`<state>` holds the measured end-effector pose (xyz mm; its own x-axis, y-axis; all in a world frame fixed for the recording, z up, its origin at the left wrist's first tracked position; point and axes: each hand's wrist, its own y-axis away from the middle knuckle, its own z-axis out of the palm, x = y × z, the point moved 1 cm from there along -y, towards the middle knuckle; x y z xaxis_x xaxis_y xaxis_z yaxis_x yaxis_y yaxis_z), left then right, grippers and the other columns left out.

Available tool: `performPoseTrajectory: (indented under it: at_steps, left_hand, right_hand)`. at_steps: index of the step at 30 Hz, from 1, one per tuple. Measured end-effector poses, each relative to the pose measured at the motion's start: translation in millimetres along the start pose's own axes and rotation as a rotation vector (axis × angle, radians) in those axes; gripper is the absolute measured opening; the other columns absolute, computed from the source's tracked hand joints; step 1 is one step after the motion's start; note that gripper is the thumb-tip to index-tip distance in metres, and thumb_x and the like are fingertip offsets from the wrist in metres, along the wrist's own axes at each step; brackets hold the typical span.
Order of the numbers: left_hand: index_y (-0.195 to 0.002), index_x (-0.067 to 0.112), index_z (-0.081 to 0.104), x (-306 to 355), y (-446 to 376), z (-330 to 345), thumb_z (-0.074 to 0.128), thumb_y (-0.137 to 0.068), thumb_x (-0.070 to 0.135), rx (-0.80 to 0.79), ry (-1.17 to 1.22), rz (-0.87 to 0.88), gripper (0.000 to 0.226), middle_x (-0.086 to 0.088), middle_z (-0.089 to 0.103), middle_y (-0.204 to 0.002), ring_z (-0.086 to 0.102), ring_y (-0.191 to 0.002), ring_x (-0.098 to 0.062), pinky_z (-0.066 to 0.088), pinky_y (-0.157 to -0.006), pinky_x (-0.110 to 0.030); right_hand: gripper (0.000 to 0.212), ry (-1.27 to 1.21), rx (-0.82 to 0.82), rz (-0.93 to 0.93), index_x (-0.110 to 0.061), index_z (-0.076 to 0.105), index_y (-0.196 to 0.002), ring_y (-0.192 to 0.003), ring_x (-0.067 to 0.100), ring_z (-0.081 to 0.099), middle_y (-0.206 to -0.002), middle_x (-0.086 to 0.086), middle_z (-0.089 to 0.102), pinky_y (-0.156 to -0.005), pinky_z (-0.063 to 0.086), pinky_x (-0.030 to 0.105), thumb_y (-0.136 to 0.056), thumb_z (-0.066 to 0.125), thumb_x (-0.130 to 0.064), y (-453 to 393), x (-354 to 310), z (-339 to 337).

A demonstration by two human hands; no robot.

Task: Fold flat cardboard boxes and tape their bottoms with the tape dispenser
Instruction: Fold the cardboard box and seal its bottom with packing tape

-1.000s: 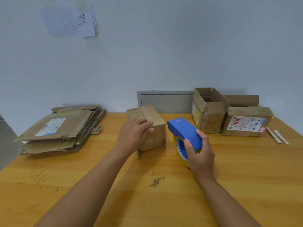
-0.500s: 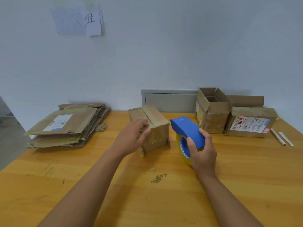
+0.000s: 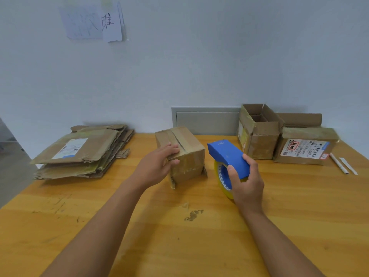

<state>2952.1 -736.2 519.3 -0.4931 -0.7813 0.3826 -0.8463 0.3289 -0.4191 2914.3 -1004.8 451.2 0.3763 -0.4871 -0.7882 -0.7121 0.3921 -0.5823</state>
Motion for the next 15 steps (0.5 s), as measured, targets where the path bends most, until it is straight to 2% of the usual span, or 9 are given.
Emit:
performPoseTrajectory:
  at_steps: [2,7,11,13,15]
  left_hand:
    - [-0.137,0.020,0.057,0,1,1,0.060,-0.098,0.029,0.025,0.010,-0.006,0.040,0.012,0.050,-0.146,0.033,-0.141,-0.003,0.032,-0.113,-0.028]
    - [-0.136,0.021,0.058,3,1,5,0.059,-0.097,0.036,0.044,0.004,-0.004,0.042,0.010,0.051,-0.145,0.036,-0.141,-0.008,0.035,-0.111,-0.030]
    - [-0.131,0.016,0.062,7,3,7,0.060,-0.098,0.022,0.103,0.022,-0.020,0.034,0.005,0.057,-0.140,0.041,-0.140,-0.013,0.035,-0.108,-0.026]
    - [-0.134,0.023,0.058,10,2,6,0.057,-0.099,0.032,0.088,-0.013,-0.016,0.036,0.005,0.058,-0.138,0.045,-0.136,-0.015,0.040,-0.098,-0.027]
    - [-0.137,0.032,0.055,18,-3,7,0.053,-0.097,0.048,0.077,-0.090,-0.035,0.043,0.007,0.058,-0.132,0.052,-0.123,-0.015,0.044,-0.091,-0.030]
  right_hand:
    - [0.060,0.000,0.002,0.011,-0.026,0.048,-0.134,-0.096,0.012,0.057,-0.117,-0.009,0.054,-0.071,0.050,0.025,-0.085,0.055,-0.059,0,0,0]
    - [0.055,-0.004,0.004,0.023,-0.025,0.049,-0.134,-0.097,0.014,0.058,-0.117,-0.008,0.055,-0.074,0.054,0.032,-0.087,0.060,-0.050,0,0,0]
    - [0.056,-0.002,-0.004,0.015,-0.026,0.049,-0.134,-0.097,0.014,0.059,-0.117,-0.008,0.054,-0.071,0.052,0.028,-0.086,0.058,-0.053,1,-1,-1]
    - [0.059,-0.003,-0.003,0.012,-0.025,0.049,-0.134,-0.096,0.014,0.058,-0.116,-0.008,0.054,-0.070,0.050,0.025,-0.085,0.056,-0.056,1,-2,-1]
    - [0.058,0.001,0.001,0.012,-0.024,0.050,-0.135,-0.097,0.015,0.058,-0.116,-0.007,0.055,-0.072,0.051,0.026,-0.086,0.058,-0.053,0,-2,-1]
